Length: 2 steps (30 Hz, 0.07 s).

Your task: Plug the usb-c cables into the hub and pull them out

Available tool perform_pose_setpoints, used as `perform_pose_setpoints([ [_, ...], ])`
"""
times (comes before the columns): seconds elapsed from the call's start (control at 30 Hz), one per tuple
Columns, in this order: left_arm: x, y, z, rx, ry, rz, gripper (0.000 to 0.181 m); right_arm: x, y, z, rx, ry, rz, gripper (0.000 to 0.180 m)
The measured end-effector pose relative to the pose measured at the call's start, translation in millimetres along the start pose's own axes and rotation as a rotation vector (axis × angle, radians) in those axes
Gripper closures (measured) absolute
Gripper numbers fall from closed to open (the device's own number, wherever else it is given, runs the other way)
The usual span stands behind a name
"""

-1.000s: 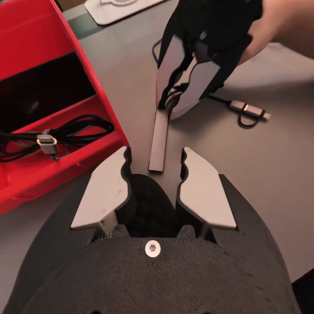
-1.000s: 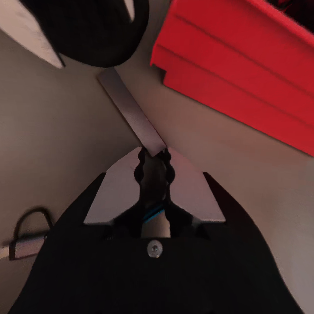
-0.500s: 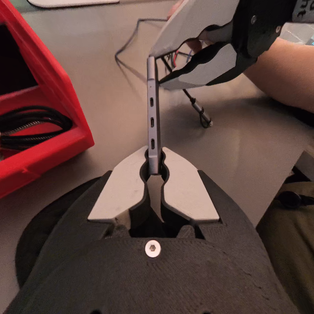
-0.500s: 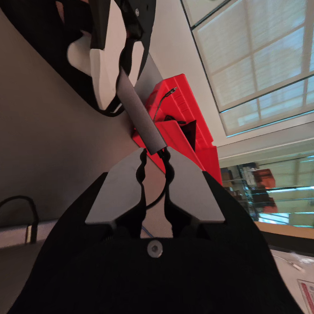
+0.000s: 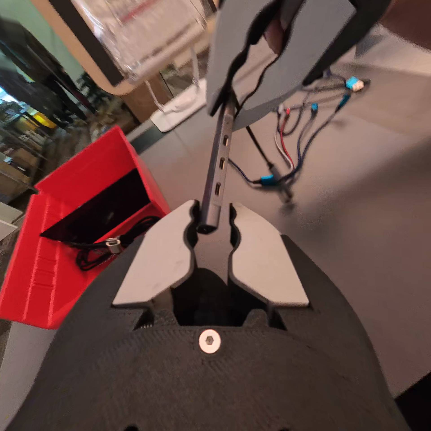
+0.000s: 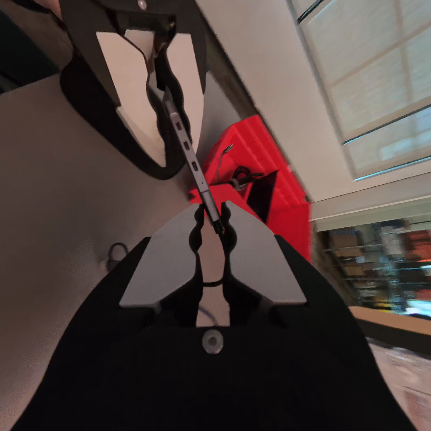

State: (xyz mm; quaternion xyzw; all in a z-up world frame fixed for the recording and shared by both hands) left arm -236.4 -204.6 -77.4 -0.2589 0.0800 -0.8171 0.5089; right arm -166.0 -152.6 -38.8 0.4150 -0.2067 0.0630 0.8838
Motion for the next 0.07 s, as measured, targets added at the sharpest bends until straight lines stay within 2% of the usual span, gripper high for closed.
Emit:
perform_pose_setpoints([
  [0.07, 9.5, -8.0, 11.3, 0.069, 0.061, 0.003, 0.147, 13.2, 9.1, 12.1, 0.156, 0.023, -0.109, 0.169],
])
Point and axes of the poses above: each gripper's, where its closed fingertips meet, x back along the fingers, z out of its top, y = z × x across the jaws, the point moved 3 cm from there along x, back along the fingers, and after that the axes turned 1 degree about -x, right-handed, at the moved point
